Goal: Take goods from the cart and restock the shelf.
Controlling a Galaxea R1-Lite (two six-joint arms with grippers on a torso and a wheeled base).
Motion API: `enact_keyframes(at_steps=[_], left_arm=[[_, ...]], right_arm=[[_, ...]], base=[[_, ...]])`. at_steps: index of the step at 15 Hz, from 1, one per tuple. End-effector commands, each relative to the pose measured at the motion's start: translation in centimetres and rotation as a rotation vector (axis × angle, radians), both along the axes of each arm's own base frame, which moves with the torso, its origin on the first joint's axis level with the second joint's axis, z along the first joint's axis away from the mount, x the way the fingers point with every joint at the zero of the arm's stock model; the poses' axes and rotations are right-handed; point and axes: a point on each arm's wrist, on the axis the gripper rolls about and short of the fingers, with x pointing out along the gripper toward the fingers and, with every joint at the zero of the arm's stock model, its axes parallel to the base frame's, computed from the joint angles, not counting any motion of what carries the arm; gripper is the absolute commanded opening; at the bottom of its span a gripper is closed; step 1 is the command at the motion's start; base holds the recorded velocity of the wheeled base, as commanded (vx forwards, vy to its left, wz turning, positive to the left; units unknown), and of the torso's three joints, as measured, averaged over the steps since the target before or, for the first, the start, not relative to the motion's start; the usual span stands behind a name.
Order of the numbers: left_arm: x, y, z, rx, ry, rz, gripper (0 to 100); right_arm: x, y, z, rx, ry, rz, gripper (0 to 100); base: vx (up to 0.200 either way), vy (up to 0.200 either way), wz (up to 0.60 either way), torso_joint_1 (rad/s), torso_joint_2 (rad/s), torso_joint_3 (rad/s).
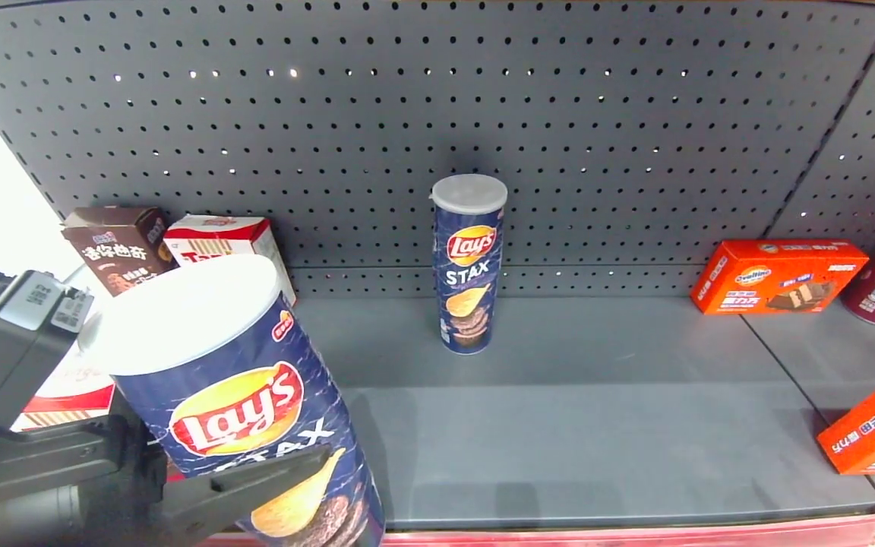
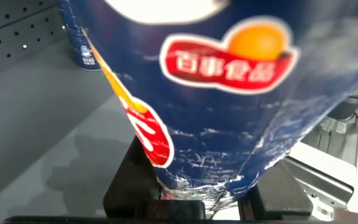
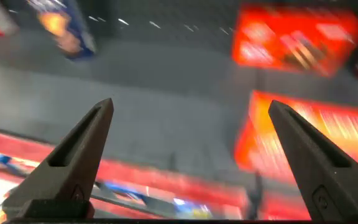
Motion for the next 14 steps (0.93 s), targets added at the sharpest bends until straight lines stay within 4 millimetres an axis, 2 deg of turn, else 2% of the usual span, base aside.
enact_keyframes(at_steps=[1,5,9,13,14], left_arm=[[0.7,-0.4,0.3,-0.001,0.000,-0.001,0],[1.2,-0.7,0.9,-0.007,-0.009,-0.008,0],[1.9,-1.0,1.3,-0.011,-0.010,0.005,0],[2.0,-0.9,1.3,-0.011,-0.008,0.011,0],[2.0,-0.9,1.2,-0.009,-0.004,0.011,0]], right_arm=[[7.4,2.8,1.8,-0.019,0.097,0.212,100],[12.3,4.4,2.3,-0.038,0.164,0.226,100],[19.4,7.6,1.3,-0.053,0.044,0.477,100],[24.4,9.6,3.0,-0.040,-0.027,0.724,100],[25.7,9.8,3.1,-0.052,-0.057,0.877,100]], base=[[0.000,0.000,0.00,0.000,0.00,0.000],[0.000,0.000,0.00,0.000,0.00,0.000],[0.000,0.000,0.00,0.000,0.00,0.000],[0.000,0.000,0.00,0.000,0.00,0.000],[0.000,0.000,0.00,0.000,0.00,0.000]])
